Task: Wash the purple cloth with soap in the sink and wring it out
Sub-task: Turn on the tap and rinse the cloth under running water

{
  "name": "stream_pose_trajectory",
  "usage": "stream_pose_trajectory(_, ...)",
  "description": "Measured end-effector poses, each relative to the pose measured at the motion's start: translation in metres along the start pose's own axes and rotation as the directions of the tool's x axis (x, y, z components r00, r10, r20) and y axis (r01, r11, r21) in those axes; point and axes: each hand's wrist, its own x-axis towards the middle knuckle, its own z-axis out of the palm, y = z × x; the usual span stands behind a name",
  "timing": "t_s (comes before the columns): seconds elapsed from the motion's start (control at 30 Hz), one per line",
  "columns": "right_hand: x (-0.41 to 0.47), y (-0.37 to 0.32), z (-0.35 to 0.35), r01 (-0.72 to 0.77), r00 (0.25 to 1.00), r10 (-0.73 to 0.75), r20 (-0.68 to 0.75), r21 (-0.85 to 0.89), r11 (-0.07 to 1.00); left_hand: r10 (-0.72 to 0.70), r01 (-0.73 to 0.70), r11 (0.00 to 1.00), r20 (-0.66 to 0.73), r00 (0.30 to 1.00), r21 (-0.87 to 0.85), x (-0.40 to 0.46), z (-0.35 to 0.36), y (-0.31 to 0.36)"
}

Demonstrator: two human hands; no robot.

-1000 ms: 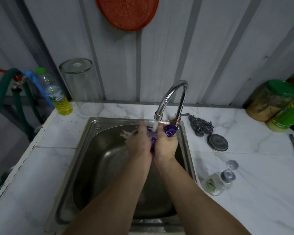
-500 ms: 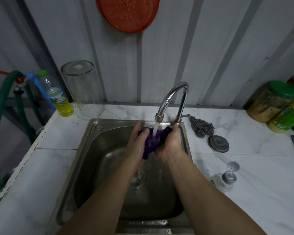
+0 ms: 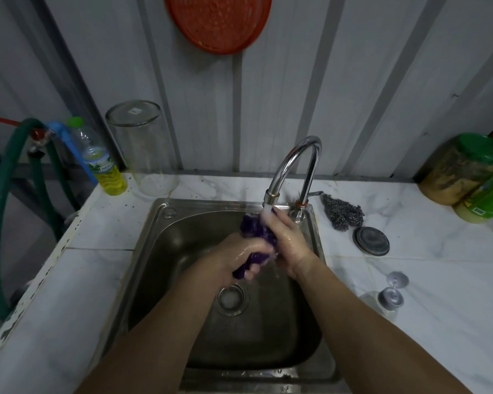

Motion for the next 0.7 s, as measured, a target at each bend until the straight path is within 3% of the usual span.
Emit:
stream_pose_trajectory(0.07,0.000,-0.001,-0.002,-0.027,0.994,0.017,0.105,0.101,0.995,-0.104,0.125,0.967,0.103,0.989,-0.224,-0.003,0.003,0.002)
stream_pose_trajectory(0.17,-0.001,-0.005,-0.003,-0.033,0.983,-0.007,0.183,0.215,0.976,-0.176,0.253,0.897,0.233,0.957,-0.363,-0.006,0.007,0.005)
stream_pose_trajectory(0.27,-0.005,-0.015,0.001,-0.025,0.978,-0.001,0.208,0.124,0.992,-0.194,0.301,0.885,0.307,0.932,-0.355,-0.007,0.009,0.007)
stream_pose_trajectory(0.4,-0.009,-0.029,0.007,-0.032,0.999,0.032,0.014,-0.040,0.999,-0.222,0.304,0.922,0.313,0.923,-0.241,-0.004,0.010,0.006)
stream_pose_trajectory(0.53,-0.007,-0.037,0.019,0.012,0.995,-0.037,-0.097,-0.245,0.970,-0.234,0.230,0.972,0.158,0.959,0.040,0.001,0.014,0.003)
stream_pose_trajectory(0.7,0.000,-0.037,0.035,0.028,0.976,-0.111,-0.187,-0.400,0.916,-0.201,0.238,0.931,-0.154,0.967,0.277,0.005,0.023,0.007)
